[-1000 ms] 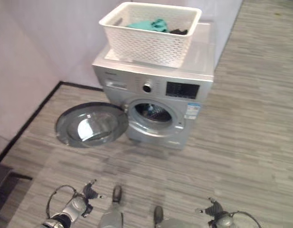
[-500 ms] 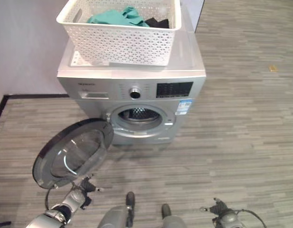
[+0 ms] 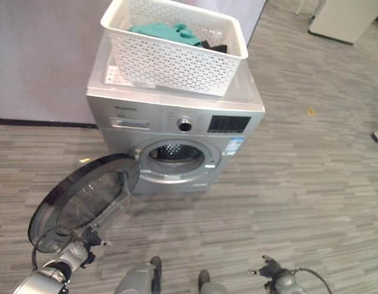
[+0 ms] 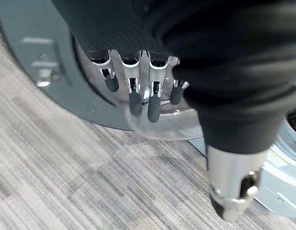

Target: Grab the laundry basket,head to the washer,open it,put in the laundry and shut it.

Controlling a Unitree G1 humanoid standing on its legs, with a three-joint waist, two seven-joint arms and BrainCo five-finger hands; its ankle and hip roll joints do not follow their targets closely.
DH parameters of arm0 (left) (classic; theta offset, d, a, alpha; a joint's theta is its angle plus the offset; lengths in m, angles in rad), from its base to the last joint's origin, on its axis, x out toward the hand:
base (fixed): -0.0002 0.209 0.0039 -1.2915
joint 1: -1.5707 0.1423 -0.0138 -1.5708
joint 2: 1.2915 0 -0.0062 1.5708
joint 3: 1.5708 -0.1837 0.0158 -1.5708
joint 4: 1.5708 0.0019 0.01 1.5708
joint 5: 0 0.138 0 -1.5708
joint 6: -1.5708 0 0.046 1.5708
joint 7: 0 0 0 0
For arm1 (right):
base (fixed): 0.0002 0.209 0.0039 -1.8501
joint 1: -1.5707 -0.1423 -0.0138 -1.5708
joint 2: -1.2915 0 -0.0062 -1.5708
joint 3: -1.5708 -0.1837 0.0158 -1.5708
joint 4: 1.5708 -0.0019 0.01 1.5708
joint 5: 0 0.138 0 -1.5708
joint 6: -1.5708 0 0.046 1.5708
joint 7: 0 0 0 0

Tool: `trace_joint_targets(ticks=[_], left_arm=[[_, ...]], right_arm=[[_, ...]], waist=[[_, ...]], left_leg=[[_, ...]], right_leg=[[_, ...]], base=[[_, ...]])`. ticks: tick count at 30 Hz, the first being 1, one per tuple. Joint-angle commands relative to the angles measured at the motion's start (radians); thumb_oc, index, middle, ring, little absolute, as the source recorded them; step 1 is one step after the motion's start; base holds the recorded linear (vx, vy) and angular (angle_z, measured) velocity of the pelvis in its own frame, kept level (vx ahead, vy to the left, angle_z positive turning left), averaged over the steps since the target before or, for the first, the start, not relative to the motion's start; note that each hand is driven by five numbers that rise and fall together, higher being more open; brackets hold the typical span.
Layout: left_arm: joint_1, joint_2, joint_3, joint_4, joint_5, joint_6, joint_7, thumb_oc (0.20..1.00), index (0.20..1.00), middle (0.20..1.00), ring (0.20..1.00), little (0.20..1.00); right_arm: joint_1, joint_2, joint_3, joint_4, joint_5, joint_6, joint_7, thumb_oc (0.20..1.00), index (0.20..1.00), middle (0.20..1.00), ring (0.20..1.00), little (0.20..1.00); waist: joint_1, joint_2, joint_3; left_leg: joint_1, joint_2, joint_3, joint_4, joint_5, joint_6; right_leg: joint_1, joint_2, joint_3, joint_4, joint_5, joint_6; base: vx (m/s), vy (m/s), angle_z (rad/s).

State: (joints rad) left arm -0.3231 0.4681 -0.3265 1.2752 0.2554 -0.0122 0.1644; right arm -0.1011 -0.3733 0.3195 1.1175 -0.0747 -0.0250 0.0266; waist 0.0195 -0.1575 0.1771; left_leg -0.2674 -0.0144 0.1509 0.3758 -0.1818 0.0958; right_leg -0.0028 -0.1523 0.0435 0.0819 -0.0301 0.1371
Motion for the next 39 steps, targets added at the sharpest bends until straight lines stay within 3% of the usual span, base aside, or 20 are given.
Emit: trace_joint_targets(ticks=[1, 2, 3, 4, 5, 6, 7, 10, 14, 16, 18, 22, 24, 26, 27, 29, 32, 34, 39], left_arm=[[0.033, 0.02, 0.022, -0.02, 0.041, -0.007, 0.011, 1.0, 1.0, 1.0, 1.0, 1.0], [0.045, 0.014, 0.037, -0.022, 0.029, -0.011, 0.013, 1.0, 1.0, 1.0, 1.0, 1.0], [0.061, 0.007, 0.059, -0.025, 0.008, -0.012, 0.024, 1.0, 1.0, 1.0, 1.0, 1.0], [0.061, 0.007, 0.06, -0.025, 0.008, -0.012, 0.024, 1.0, 1.0, 1.0, 1.0, 1.0], [0.067, -0.004, 0.064, -0.035, -0.003, -0.013, 0.028, 1.0, 1.0, 1.0, 1.0, 1.0], [0.068, -0.013, 0.063, -0.043, -0.01, -0.016, 0.03, 1.0, 1.0, 1.0, 1.0, 1.0], [0.069, -0.017, 0.056, -0.046, -0.012, -0.018, 0.028, 1.0, 1.0, 1.0, 1.0, 1.0], [0.093, -0.047, 0.075, -0.037, -0.046, -0.024, 0.028, 1.0, 1.0, 1.0, 1.0, 1.0], [0.123, -0.072, 0.082, -0.027, -0.058, -0.029, 0.026, 1.0, 1.0, 1.0, 1.0, 1.0], [0.138, -0.093, 0.072, -0.009, -0.055, -0.028, 0.018, 1.0, 1.0, 1.0, 1.0, 1.0], [0.17, -0.103, 0.086, 0.006, -0.077, -0.029, 0.013, 1.0, 1.0, 1.0, 1.0, 1.0], [0.181, -0.1, 0.091, 0.001, -0.087, -0.029, 0.011, 1.0, 1.0, 1.0, 1.0, 1.0], [0.182, -0.105, 0.098, -0.006, -0.095, -0.03, 0.017, 1.0, 1.0, 1.0, 1.0, 1.0], [0.168, -0.114, 0.093, -0.014, -0.096, -0.026, 0.015, 1.0, 1.0, 1.0, 1.0, 1.0], [0.163, -0.117, 0.086, -0.019, -0.09, -0.025, 0.013, 1.0, 1.0, 1.0, 1.0, 1.0], [0.158, -0.108, 0.078, -0.017, -0.087, -0.027, 0.022, 1.0, 1.0, 1.0, 1.0, 1.0], [0.168, -0.104, 0.097, -0.004, -0.09, -0.025, 0.025, 1.0, 1.0, 1.0, 1.0, 1.0], [0.19, -0.117, 0.112, 0.022, -0.09, -0.025, 0.019, 1.0, 1.0, 1.0, 1.0, 1.0], [0.219, -0.116, 0.147, 0.024, -0.082, -0.024, 0.009, 1.0, 1.0, 1.0, 1.0, 1.0]], right_arm=[[0.004, -0.075, 0.015, -0.046, -0.087, -0.015, -0.009, 1.0, 1.0, 1.0, 1.0, 1.0], [0.006, -0.07, 0.013, -0.065, -0.074, -0.015, -0.009, 1.0, 1.0, 1.0, 1.0, 1.0], [-0.004, -0.056, 0.012, -0.062, -0.061, -0.015, -0.012, 1.0, 1.0, 1.0, 1.0, 1.0], [-0.004, -0.055, 0.012, -0.062, -0.061, -0.015, -0.013, 1.0, 1.0, 1.0, 1.0, 1.0], [-0.003, -0.052, 0.006, -0.062, -0.05, -0.018, -0.017, 1.0, 1.0, 1.0, 1.0, 1.0], [0.005, -0.048, 0.006, -0.061, -0.039, -0.024, -0.022, 1.0, 1.0, 1.0, 1.0, 1.0], [0.015, -0.047, 0.004, -0.059, -0.034, -0.027, -0.021, 1.0, 1.0, 1.0, 1.0, 1.0], [0.025, -0.04, 0.004, -0.05, -0.028, -0.028, -0.03, 1.0, 1.0, 1.0, 1.0, 1.0], [0.031, -0.039, 0.003, -0.049, -0.027, -0.032, -0.038, 1.0, 1.0, 1.0, 1.0, 1.0], [0.042, -0.032, -0.003, -0.034, -0.014, -0.033, -0.049, 1.0, 1.0, 1.0, 1.0, 1.0], [0.043, -0.037, -0.005, -0.031, -0.004, -0.036, -0.052, 1.0, 1.0, 1.0, 1.0, 1.0], [0.037, -0.062, -0.005, -0.075, 0.006, -0.039, -0.056, 1.0, 1.0, 1.0, 1.0, 1.0], [0.041, -0.087, -0.017, -0.111, 0.013, -0.045, -0.061, 1.0, 1.0, 1.0, 1.0, 1.0], [0.043, -0.114, -0.039, -0.135, 0.017, -0.046, -0.076, 1.0, 1.0, 1.0, 1.0, 1.0], [0.042, -0.123, -0.048, -0.146, 0.019, -0.044, -0.084, 1.0, 1.0, 1.0, 1.0, 1.0], [0.042, -0.144, -0.07, -0.204, 0.036, -0.053, -0.095, 1.0, 1.0, 1.0, 1.0, 1.0], [0.062, -0.146, -0.107, -0.247, 0.067, -0.058, -0.092, 1.0, 1.0, 1.0, 1.0, 1.0], [0.079, -0.149, -0.139, -0.261, 0.076, -0.062, -0.096, 1.0, 1.0, 1.0, 1.0, 1.0], [0.144, -0.171, -0.226, -0.337, 0.115, -0.07, -0.084, 1.0, 1.0, 1.0, 1.0, 1.0]], waist=[[0.007, 0.032, -0.026], [0.009, 0.031, -0.026], [0.025, 0.034, -0.016], [0.024, 0.03, -0.019], [0.023, 0.038, -0.015], [0.005, 0.043, -0.02], [-0.002, 0.045, -0.023], [-0.003, 0.049, -0.011], [-0.024, 0.063, -0.001], [-0.017, 0.065, -0.012], [-0.009, 0.082, -0.033], [-0.017, 0.093, -0.037], [-0.019, 0.097, -0.02], [-0.034, 0.093, 0.001], [-0.027, 0.088, 0.007], [-0.026, 0.085, 0.008], [-0.043, 0.093, -0.015], [-0.053, 0.108, -0.045], [-0.068, 0.112, -0.064]], left_leg=[[-0.037, 0.033, -0.033, 0.142, -0.051, -0.076], [-0.016, 0.029, -0.022, 0.104, -0.039, -0.069], [0.017, 0.033, -0.004, 0.061, -0.029, -0.062], [0.015, 0.03, -0.004, 0.053, -0.022, -0.062], [0.027, 0.02, -0.018, 0.021, -0.009, -0.056], [0.052, -0.001, -0.045, -0.043, 0.021, -0.051], [0.063, -0.014, -0.054, -0.074, 0.039, -0.05], [0.115, -0.024, -0.056, -0.147, 0.044, -0.055], [0.173, -0.04, -0.115, -0.17, 0.038, -0.066], [0.186, -0.05, -0.162, -0.166, 0.044, -0.079], [0.202, -0.03, -0.207, -0.185, 0.064, -0.104], [0.17, -0.022, -0.231, -0.111, 0.065, -0.131], [0.133, -0.004, -0.188, -0.027, 0.102, -0.159], [0.078, 0.102, -0.05, -0.023, 0.161, -0.181], [0.056, 0.113, -0.055, -0.038, 0.161, -0.185], [0.048, 0.12, -0.107, -0.064, 0.174, -0.197], [0.1, 0.113, -0.113, -0.149, 0.149, -0.188], [0.163, 0.1, -0.093, -0.225, 0.145, -0.177], [0.228, 0.103, -0.04, -0.299, 0.144, -0.163]], right_leg=[[-0.026, -0.091, -0.025, -0.034, 0.134, 0.104], [-0.038, -0.091, -0.043, -0.014, 0.156, 0.1], [-0.043, -0.082, -0.118, 0.018, 0.148, 0.092], [-0.047, -0.085, -0.118, 0.017, 0.15, 0.092], [-0.048, -0.051, -0.11, 0.037, 0.128, 0.087], [-0.074, 0.026, -0.045, 0.042, 0.071, 0.064], [-0.098, 0.048, -0.028, 0.039, 0.051, 0.057], [-0.14, 0.047, -0.087, -0.025, 0.074, 0.046], [-0.208, 0.073, -0.066, -0.028, 0.084, 0.038], [-0.154, 0.083, -0.057, -0.01, 0.058, 0.012], [-0.12, 0.098, -0.098, -0.019, 0.034, -0.016], [-0.1, 0.112, -0.126, -0.018, 0.003, -0.044], [-0.072, 0.108, -0.166, -0.022, -0.005, -0.06], [-0.041, 0.089, -0.23, -0.038, -0.017, -0.066], [-0.035, 0.082, -0.233, -0.044, -0.016, -0.065], [-0.037, 0.079, -0.22, -0.046, -0.009, -0.054], [-0.039, 0.077, -0.208, -0.054, -0.005, -0.041], [-0.033, 0.07, -0.183, -0.074, 0.007, -0.029], [-0.026, 0.065, -0.138, -0.11, 0.036, -0.014]], base=[[-0.01, 0.05, 0.01], [-0.03, 0.093, 0.01], [-0.03, 0.075, -0.14], [-0.02, 0.071, -0.4], [0.05, 0.072, -0.52], [0.07, 0.108, -0.35], [0.08, 0.079, -0.04], [0.08, -0.042, 0.56], [0.16, -0.098, 0.39], [0.16, -0.214, 0.82], [0.15, -0.312, 1.27], [0.08, -0.207, 0.7], [0.01, -0.152, 0.66], [-0.08, -0.089, 0.42], [-0.05, -0.056, 0.65], [0.02, -0.026, 1.03], [0.07, 0.052, -0.04], [0.14, 0.153, -0.37], [0.03, 0.105, -0.5]])
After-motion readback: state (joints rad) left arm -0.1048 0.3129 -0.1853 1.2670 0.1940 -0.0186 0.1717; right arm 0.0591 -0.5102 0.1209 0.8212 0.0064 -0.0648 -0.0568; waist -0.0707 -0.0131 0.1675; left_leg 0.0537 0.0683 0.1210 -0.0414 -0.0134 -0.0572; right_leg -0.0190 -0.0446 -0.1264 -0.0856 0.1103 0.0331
